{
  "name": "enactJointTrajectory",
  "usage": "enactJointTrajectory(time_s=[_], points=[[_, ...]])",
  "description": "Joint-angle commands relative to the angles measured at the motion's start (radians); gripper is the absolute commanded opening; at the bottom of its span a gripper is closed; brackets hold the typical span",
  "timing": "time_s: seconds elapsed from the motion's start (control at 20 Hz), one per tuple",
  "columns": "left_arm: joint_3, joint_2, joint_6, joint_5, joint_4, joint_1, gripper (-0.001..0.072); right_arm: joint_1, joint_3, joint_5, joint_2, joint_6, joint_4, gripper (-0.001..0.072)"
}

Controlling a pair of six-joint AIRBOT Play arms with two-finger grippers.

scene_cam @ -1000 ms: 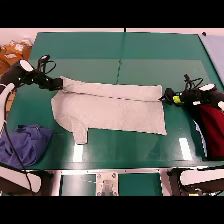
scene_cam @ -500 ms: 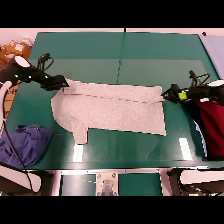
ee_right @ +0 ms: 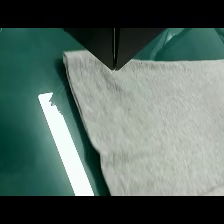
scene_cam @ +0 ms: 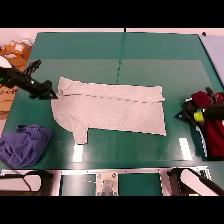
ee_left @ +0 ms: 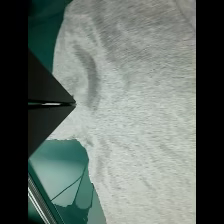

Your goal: Fold the shirts.

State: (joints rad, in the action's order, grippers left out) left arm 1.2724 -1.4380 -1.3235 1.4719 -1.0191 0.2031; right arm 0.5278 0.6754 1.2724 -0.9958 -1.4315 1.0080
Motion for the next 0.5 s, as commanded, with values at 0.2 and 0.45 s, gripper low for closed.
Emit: enactJointTrajectory(time_s=[0.2,0.45], points=[[-0.491,0.520,-0.116,-0.201,-0.045,0.004,0.0032,0.007,-0.465,-0.144,0.295,-0.049,-0.166,0.0476],[-0.528,0.562,-0.148,-0.163,-0.049,0.004,0.0473,-0.056,-0.489,-0.363,0.160,-0.049,-0.274,0.0474]])
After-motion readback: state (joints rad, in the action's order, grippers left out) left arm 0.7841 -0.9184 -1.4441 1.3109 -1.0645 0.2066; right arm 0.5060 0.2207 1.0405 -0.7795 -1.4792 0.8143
